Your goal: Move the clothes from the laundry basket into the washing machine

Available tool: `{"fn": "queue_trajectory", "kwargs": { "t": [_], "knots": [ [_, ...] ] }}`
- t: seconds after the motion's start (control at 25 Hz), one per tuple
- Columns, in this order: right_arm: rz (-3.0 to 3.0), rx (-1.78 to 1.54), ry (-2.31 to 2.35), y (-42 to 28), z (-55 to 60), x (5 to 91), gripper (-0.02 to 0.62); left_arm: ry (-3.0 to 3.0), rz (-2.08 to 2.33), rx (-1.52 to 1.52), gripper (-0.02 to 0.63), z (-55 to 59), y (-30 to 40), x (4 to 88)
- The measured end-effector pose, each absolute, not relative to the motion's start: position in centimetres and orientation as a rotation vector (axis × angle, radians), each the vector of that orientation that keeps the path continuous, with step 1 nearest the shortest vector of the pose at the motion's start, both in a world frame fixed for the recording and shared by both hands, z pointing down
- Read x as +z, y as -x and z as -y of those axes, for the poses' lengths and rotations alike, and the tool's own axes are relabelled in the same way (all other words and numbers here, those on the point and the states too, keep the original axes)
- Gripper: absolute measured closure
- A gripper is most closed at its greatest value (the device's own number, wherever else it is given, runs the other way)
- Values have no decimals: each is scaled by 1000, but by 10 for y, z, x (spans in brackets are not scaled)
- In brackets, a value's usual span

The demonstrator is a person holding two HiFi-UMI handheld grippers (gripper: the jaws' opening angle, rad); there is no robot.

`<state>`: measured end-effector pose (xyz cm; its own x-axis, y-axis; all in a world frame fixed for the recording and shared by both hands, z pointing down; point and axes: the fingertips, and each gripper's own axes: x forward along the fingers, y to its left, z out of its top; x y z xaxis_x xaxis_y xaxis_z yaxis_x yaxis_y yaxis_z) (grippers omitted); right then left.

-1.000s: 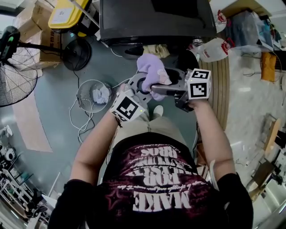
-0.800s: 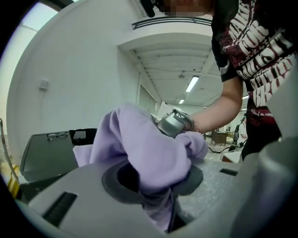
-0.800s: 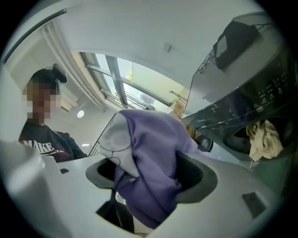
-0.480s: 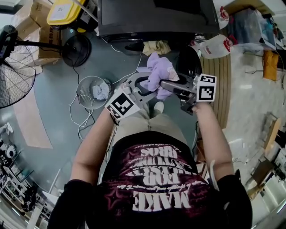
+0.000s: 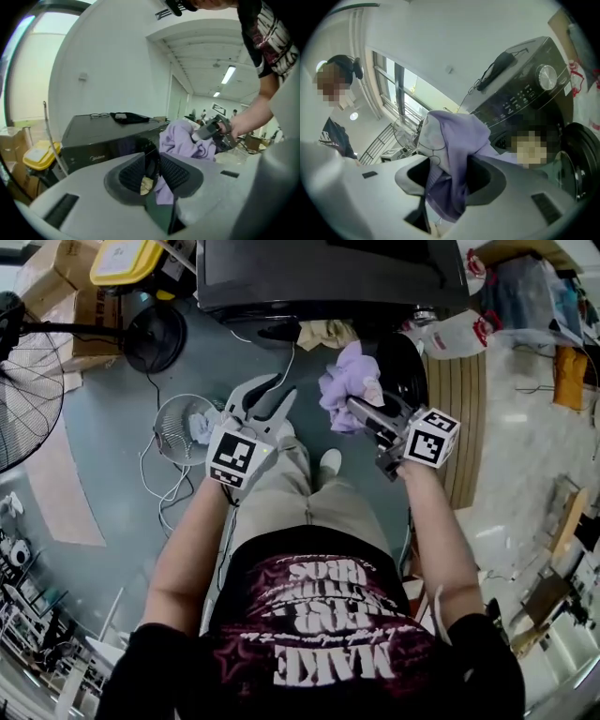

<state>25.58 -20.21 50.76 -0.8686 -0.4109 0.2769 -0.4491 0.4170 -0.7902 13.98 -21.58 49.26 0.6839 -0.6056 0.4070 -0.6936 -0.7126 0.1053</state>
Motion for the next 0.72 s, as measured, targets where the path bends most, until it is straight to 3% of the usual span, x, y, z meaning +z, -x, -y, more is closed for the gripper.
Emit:
{"fn": "queue_trajectory", "kwargs": {
  "t": [0.16,0.72],
  "knots": [
    [2571,1486,-904,-264,207,536,399,-2527,1221,568,598,225,-121,520],
    [2552,1231,-1105,-267,240,612,397,-2464,1299,463,601,259,-114,574]
  ]
}}
